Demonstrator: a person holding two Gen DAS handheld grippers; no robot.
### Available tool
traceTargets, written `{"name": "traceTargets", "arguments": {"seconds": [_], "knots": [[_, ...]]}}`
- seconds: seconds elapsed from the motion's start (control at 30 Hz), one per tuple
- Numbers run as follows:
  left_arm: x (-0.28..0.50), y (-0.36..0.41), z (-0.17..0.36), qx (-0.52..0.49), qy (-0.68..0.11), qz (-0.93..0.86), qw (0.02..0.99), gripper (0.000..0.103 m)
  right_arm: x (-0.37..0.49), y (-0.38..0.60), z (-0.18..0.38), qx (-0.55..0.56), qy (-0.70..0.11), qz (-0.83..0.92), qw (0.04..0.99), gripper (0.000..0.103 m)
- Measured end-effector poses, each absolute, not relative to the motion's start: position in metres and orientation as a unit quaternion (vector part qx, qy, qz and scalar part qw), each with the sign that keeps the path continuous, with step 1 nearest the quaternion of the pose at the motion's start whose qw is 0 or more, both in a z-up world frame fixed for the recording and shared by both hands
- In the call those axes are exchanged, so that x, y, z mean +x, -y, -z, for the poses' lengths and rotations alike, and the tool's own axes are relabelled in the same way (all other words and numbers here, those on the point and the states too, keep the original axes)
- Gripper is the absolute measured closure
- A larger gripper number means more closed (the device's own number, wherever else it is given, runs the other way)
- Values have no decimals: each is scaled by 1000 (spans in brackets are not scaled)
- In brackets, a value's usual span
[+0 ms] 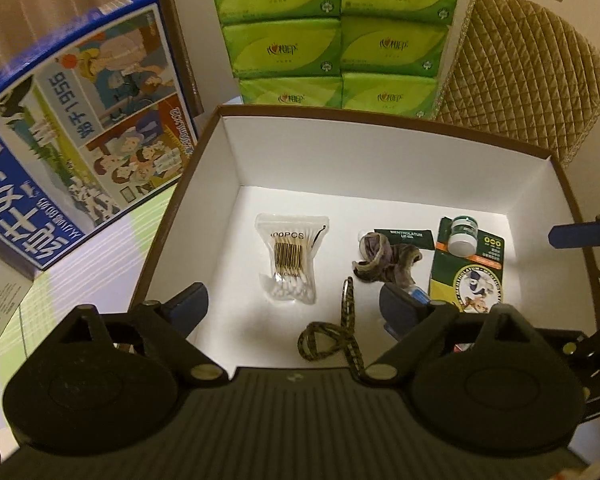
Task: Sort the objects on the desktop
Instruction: 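Open both tools to drop the tube and swab bag into the box, then withdraw both tools from the box toward the red candy packet and cable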
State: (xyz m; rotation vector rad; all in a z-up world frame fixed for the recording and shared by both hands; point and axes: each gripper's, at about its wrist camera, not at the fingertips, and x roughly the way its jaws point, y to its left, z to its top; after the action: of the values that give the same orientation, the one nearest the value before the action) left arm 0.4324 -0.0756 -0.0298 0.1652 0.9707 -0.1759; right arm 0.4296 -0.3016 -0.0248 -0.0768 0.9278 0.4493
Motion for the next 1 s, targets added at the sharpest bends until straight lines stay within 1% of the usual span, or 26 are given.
{"name": "traceTargets", "arguments": {"seconds": [0.37, 0.53, 1.0], "knots": [[393, 71, 3, 59, -461, 57, 883, 9, 393, 304, 6, -42, -427, -213, 878, 2], [365, 71, -5, 58, -454, 48, 888, 9, 372, 305, -2, -43, -416, -213, 883, 2], [279, 53, -18, 13, -435, 21, 900, 9, 315, 304, -16, -38, -402, -216, 889, 2]]}}
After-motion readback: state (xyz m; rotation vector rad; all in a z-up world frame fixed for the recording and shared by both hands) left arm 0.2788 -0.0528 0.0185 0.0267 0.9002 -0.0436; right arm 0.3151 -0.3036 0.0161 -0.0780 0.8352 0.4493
